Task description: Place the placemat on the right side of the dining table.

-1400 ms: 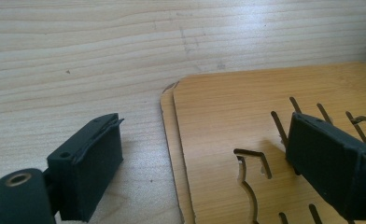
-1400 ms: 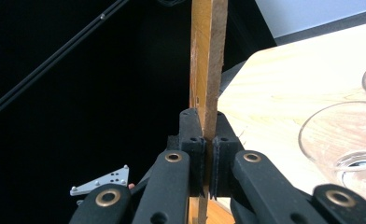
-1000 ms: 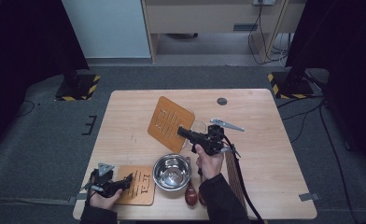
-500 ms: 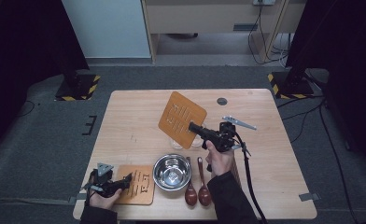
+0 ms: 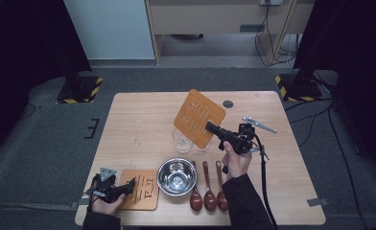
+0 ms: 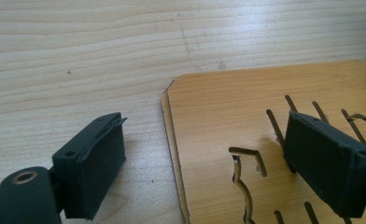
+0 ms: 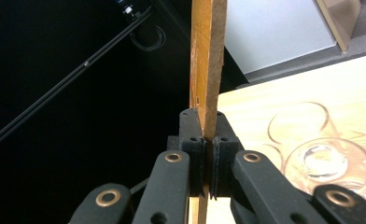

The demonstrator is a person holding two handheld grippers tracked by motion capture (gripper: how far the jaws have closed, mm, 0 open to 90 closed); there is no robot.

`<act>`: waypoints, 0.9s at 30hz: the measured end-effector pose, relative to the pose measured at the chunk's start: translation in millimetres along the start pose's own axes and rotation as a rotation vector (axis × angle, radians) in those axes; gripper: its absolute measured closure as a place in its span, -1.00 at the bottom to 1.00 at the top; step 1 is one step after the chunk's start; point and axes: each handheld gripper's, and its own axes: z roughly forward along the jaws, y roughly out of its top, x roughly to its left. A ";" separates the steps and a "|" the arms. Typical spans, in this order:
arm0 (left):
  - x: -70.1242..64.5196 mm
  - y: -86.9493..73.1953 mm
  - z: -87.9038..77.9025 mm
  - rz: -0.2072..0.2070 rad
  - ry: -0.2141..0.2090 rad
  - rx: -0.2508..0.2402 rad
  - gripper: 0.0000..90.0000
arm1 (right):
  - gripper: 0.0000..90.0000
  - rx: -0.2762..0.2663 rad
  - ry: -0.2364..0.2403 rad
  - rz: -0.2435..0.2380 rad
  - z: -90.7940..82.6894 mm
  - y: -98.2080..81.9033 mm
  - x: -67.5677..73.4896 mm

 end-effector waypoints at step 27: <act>0.2 -0.2 0.5 0.002 -0.001 -0.004 -0.74 | 0.93 -0.100 -0.078 0.058 -48.5 19.8 -38.5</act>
